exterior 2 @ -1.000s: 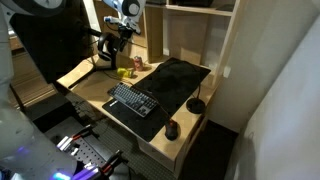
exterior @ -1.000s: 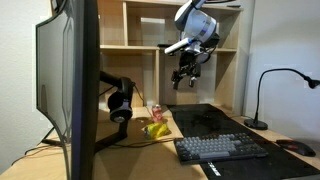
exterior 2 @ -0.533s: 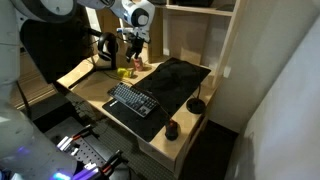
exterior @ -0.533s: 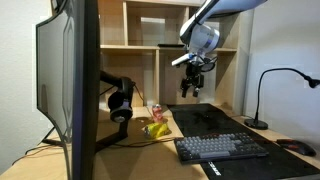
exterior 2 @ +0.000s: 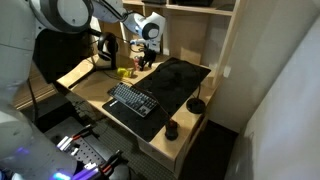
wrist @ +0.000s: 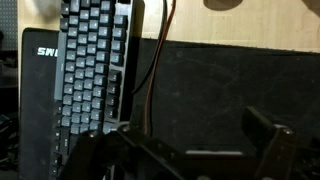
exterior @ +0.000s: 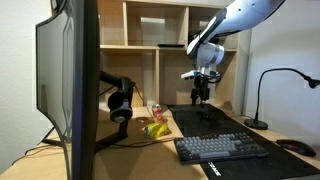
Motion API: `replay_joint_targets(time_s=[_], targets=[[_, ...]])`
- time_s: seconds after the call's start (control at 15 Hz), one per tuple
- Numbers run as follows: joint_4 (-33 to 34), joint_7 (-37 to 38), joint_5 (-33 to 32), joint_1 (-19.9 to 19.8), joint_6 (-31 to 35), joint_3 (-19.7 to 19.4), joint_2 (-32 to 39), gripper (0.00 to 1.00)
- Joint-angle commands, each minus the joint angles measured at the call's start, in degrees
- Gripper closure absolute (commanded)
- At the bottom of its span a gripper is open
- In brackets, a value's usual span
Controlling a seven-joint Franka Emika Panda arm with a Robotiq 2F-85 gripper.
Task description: Pick the two bottles and move them to the left on the desk, then turn on the desk lamp
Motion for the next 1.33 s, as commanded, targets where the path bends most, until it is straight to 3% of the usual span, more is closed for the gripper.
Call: replay_joint_targets(time_s=[0.0,0.4,0.47,0.8,1.27], targets=[[5.4,5.4,-3.7,0.5,1.8,-1.7,5.7,0.00],[23.3,20.9,-5.2,-1.7,1.5,-4.4,17.1,0.00],[16.1,17.2,-5.6,-1.9,2.9,-3.1,13.0,0.00],[21.5,21.6,-6.3,-2.0,2.5,-3.6,16.6,0.00],[23.7,42.8,-5.3,-3.7,9.1,-5.6,20.3,0.00]])
